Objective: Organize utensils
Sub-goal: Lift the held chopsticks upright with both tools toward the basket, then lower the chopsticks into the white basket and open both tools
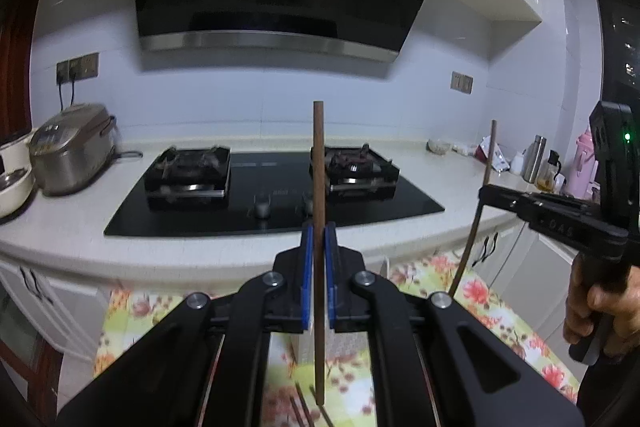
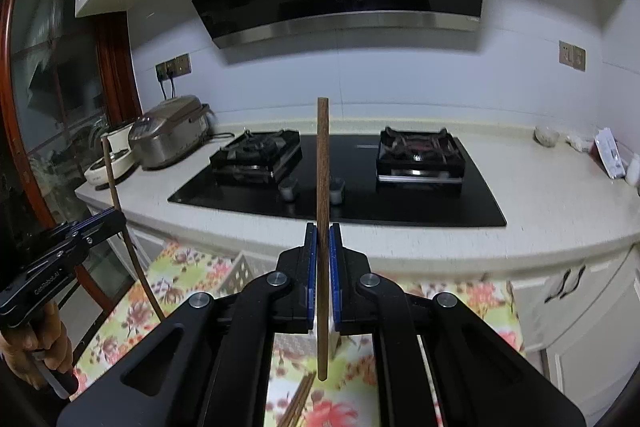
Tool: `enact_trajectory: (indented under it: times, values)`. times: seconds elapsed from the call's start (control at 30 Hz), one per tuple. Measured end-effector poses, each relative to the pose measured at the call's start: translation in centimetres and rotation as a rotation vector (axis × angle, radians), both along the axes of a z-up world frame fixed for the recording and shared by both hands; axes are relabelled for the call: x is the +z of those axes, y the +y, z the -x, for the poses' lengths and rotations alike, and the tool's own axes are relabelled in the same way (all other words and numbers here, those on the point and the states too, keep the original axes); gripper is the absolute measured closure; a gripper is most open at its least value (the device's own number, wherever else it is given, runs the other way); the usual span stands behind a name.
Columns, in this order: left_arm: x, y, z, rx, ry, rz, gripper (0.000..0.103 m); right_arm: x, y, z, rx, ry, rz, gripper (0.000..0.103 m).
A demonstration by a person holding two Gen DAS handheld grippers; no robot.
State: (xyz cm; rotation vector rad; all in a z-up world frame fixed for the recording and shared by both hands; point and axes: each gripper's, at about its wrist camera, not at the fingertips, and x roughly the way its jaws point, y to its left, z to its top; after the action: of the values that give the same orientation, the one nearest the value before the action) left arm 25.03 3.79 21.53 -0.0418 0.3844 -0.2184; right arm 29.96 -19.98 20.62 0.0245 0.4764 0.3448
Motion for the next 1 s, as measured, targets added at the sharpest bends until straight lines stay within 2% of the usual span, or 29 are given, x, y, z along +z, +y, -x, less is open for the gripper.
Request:
enact_trajectory:
  times: [0.17,0.37,0.8,1.0]
  values:
    - [2.3,-1.0,-2.7,-0.008,-0.036,-0.018,0.097,1.3,0.8,-2.3,0.003,-0.008,-0.014,0.096]
    - [3.4,-1.6,-5.6,0.001,-0.044,-0.017,0.097,1.7,2.1,-4.4,0.006,-0.005,-0.024,0.096]
    - [2.2,-1.4,-9.5,0.024,-0.033,0.015,0.097,-0.2,3.4,-7.4,-0.012,0.028,-0.042,0.096]
    - [0.5,-1.3,-10.8,0.047,-0.026,0.036,0.097,-1.7,4.1,-8.4,-0.011,0.061,-0.042,0.096]
